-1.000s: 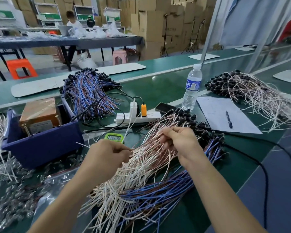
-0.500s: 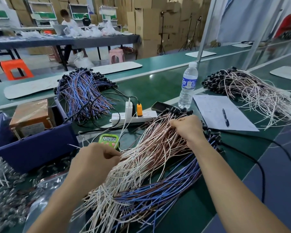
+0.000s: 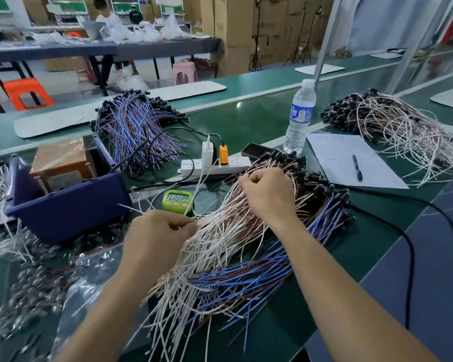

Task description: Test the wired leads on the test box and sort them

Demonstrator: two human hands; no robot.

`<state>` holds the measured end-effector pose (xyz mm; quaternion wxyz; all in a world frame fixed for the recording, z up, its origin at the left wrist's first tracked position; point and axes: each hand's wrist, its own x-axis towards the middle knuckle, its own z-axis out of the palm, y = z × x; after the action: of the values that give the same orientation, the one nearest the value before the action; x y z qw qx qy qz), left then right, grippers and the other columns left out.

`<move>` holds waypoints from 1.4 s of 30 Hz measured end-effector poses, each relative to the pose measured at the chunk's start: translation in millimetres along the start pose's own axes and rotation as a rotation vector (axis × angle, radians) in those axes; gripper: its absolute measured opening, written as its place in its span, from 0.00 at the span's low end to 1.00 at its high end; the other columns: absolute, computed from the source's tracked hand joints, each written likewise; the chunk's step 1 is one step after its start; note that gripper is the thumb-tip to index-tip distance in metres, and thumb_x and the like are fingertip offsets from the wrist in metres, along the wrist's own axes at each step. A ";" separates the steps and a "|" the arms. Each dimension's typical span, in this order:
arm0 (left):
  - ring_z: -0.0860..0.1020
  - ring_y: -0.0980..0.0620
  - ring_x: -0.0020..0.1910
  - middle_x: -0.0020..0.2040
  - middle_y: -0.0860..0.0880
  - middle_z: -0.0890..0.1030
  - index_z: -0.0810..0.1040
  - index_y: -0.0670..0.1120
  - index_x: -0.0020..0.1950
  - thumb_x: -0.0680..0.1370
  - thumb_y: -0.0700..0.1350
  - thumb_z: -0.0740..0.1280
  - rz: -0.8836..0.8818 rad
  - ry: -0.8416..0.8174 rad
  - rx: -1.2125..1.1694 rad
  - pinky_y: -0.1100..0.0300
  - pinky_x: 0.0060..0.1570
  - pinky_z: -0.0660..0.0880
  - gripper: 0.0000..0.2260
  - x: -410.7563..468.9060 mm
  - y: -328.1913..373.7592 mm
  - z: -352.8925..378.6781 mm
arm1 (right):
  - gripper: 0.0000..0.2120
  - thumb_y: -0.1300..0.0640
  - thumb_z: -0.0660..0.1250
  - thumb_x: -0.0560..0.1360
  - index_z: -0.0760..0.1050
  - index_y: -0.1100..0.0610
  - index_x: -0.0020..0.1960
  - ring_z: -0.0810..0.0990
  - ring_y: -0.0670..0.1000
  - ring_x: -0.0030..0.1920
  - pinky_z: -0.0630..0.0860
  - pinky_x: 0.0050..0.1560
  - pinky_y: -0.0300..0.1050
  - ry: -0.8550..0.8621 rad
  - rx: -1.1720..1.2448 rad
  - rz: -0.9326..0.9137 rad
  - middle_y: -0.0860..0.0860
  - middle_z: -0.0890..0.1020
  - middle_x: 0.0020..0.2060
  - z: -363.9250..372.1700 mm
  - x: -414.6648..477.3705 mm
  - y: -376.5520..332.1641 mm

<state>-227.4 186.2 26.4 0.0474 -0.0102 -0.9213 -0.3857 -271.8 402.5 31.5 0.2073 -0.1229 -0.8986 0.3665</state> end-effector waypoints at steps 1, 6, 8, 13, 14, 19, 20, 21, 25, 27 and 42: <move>0.75 0.59 0.22 0.29 0.63 0.82 0.84 0.67 0.34 0.74 0.54 0.78 -0.008 -0.006 0.003 0.54 0.32 0.80 0.10 0.3 0.3 -3.9 | 0.22 0.49 0.72 0.76 0.75 0.55 0.25 0.76 0.44 0.23 0.72 0.27 0.38 -0.040 0.017 -0.037 0.45 0.75 0.19 5.5 -6.5 -8.8; 0.74 0.55 0.25 0.29 0.53 0.83 0.87 0.54 0.38 0.77 0.54 0.73 -0.074 0.109 -0.002 0.53 0.34 0.78 0.09 2.5 -6.3 -18.5 | 0.23 0.49 0.73 0.75 0.71 0.52 0.25 0.72 0.40 0.21 0.60 0.23 0.31 -0.193 0.073 -0.165 0.43 0.72 0.20 42.0 -33.9 -59.8; 0.80 0.62 0.34 0.37 0.55 0.87 0.88 0.57 0.48 0.78 0.44 0.73 -0.098 0.211 -0.085 0.57 0.45 0.82 0.08 1.8 -11.7 -28.1 | 0.22 0.50 0.73 0.75 0.70 0.52 0.26 0.72 0.41 0.21 0.61 0.23 0.33 -0.246 0.117 -0.184 0.43 0.72 0.20 56.2 -43.3 -76.9; 0.86 0.60 0.43 0.42 0.58 0.88 0.87 0.59 0.52 0.73 0.30 0.73 -0.091 0.246 -0.246 0.56 0.51 0.85 0.23 -13.2 -34.8 -64.8 | 0.20 0.52 0.70 0.77 0.73 0.55 0.27 0.71 0.43 0.24 0.63 0.27 0.39 -0.402 0.252 -0.228 0.45 0.73 0.20 89.2 -69.9 -115.8; 0.86 0.59 0.40 0.39 0.58 0.87 0.88 0.59 0.47 0.73 0.34 0.76 -0.104 0.294 -0.247 0.56 0.46 0.85 0.18 -17.2 -41.4 -73.1 | 0.18 0.54 0.69 0.77 0.75 0.56 0.29 0.71 0.45 0.24 0.64 0.29 0.41 -0.441 0.267 -0.252 0.46 0.74 0.21 95.2 -76.7 -124.3; 0.79 0.44 0.30 0.25 0.51 0.78 0.77 0.51 0.23 0.74 0.63 0.68 -0.452 0.698 0.157 0.54 0.34 0.76 0.24 -43.8 -83.4 -123.6 | 0.12 0.62 0.66 0.77 0.85 0.53 0.40 0.86 0.49 0.39 0.83 0.46 0.48 -0.823 0.343 -0.384 0.49 0.87 0.36 122.2 -108.2 -173.7; 0.80 0.42 0.32 0.26 0.50 0.79 0.79 0.53 0.24 0.75 0.62 0.67 -0.486 0.725 0.188 0.54 0.35 0.76 0.22 -49.1 -95.7 -132.3 | 0.13 0.63 0.65 0.77 0.85 0.50 0.42 0.86 0.51 0.42 0.83 0.49 0.49 -0.892 0.279 -0.442 0.49 0.87 0.39 128.4 -115.4 -184.3; 0.81 0.40 0.35 0.30 0.48 0.82 0.82 0.57 0.28 0.76 0.60 0.68 -0.502 0.729 0.208 0.54 0.36 0.76 0.17 -55.2 -105.5 -140.6 | 0.14 0.64 0.65 0.77 0.85 0.49 0.44 0.86 0.50 0.44 0.83 0.51 0.48 -0.938 0.209 -0.493 0.49 0.88 0.42 135.7 -122.4 -194.2; 0.84 0.45 0.54 0.52 0.51 0.87 0.83 0.61 0.62 0.75 0.52 0.73 -0.591 0.625 0.354 0.53 0.56 0.78 0.15 -83.0 -150.5 -171.2 | 0.18 0.68 0.62 0.78 0.83 0.54 0.62 0.83 0.50 0.56 0.79 0.57 0.40 -1.028 0.006 -0.687 0.49 0.84 0.59 162.6 -153.2 -229.7; 0.81 0.45 0.61 0.58 0.49 0.86 0.83 0.58 0.64 0.76 0.51 0.73 -0.591 0.612 0.434 0.51 0.65 0.74 0.17 -96.3 -168.9 -173.0 | 0.24 0.70 0.60 0.77 0.79 0.54 0.68 0.81 0.52 0.57 0.77 0.50 0.32 -1.079 -0.116 -0.793 0.51 0.81 0.65 175.5 -165.2 -241.8; 0.74 0.52 0.66 0.58 0.51 0.84 0.87 0.56 0.54 0.79 0.48 0.71 -0.536 0.596 0.539 0.54 0.78 0.48 0.07 -110.5 -206.8 -153.8 | 0.05 0.60 0.66 0.76 0.76 0.51 0.44 0.80 0.57 0.50 0.69 0.46 0.47 -0.793 -0.258 -0.986 0.52 0.83 0.47 218.3 -196.2 -245.1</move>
<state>-116.7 -66.5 -23.6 0.2092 0.3510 -0.9050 -0.1180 -216.2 24.8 9.2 -0.0129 0.4252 -0.8949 0.1349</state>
